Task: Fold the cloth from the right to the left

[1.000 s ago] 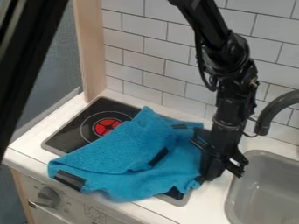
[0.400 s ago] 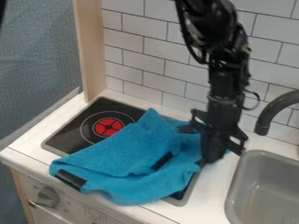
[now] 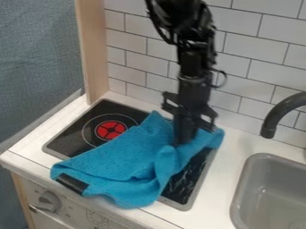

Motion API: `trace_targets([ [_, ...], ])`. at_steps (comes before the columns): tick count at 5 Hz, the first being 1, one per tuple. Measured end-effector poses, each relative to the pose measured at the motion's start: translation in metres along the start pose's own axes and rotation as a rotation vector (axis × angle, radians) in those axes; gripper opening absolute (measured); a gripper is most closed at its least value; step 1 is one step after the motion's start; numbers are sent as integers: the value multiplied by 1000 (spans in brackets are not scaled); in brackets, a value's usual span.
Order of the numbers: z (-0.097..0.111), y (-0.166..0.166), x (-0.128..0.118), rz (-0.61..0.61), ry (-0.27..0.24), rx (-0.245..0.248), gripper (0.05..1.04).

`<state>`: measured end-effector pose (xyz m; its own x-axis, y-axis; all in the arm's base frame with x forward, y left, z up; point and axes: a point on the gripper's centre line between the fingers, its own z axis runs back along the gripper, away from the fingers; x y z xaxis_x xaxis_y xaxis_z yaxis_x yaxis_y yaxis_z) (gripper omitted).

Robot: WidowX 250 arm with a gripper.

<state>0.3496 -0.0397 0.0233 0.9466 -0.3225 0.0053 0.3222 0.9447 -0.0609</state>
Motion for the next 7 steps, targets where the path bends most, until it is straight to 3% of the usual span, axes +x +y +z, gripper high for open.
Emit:
trace_targets([
  [3, 13, 67, -17, 172, 6, 32, 54],
  [4, 15, 85, -15, 196, 9, 20, 79],
  [5, 3, 93, -20, 210, 44, -6, 232],
  [7, -5, 93, -19, 205, 81, -20, 815],
])
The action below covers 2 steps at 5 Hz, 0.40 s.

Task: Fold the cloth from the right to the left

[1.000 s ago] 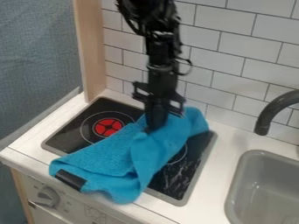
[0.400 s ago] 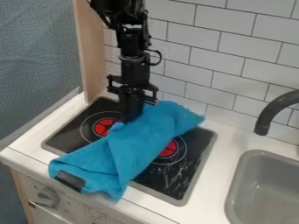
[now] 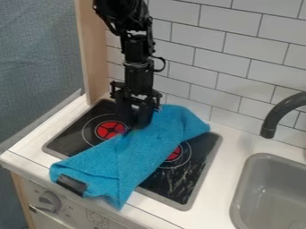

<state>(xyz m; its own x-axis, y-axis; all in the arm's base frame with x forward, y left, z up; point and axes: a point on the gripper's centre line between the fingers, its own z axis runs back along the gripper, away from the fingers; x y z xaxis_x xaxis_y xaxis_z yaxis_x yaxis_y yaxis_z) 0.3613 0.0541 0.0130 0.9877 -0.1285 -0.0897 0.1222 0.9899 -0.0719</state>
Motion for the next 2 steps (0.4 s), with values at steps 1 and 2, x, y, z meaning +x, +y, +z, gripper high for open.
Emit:
trace_targets([
  [1, 1, 0, 0, -2, 2, 1, 1024],
  [2, 0, 1, -2, -3, 13, 6, 1007],
])
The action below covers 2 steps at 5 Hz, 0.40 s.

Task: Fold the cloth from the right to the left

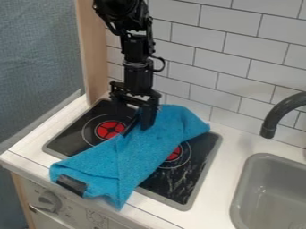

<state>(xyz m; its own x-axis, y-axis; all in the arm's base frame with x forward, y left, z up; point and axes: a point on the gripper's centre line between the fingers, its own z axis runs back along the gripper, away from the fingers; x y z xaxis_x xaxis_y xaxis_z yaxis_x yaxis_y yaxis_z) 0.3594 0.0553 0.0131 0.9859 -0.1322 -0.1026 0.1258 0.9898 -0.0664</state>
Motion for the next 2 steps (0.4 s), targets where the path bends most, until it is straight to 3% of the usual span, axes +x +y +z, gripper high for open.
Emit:
trace_targets([
  [1, 0, -1, -1, -4, 8, 0, 998],
  [2, 21, -5, -2, -31, -13, 37, 998],
])
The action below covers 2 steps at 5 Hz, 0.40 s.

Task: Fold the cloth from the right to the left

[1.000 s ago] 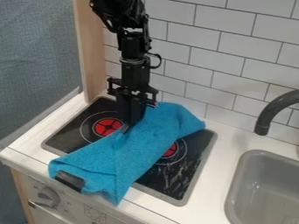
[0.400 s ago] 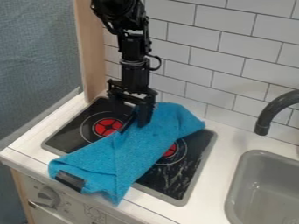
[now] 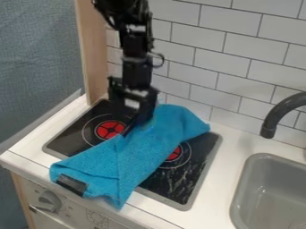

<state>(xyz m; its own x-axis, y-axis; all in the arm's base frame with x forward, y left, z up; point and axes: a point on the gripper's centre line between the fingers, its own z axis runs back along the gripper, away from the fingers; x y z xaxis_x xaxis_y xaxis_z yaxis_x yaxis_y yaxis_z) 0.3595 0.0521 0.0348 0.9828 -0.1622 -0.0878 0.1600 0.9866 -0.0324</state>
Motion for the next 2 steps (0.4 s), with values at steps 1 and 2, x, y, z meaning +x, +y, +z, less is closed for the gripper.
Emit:
trace_targets([
  [1, 36, -1, -2, -14, -55, 62, 998],
  [2, 47, -6, -2, -25, -61, 102, 998],
])
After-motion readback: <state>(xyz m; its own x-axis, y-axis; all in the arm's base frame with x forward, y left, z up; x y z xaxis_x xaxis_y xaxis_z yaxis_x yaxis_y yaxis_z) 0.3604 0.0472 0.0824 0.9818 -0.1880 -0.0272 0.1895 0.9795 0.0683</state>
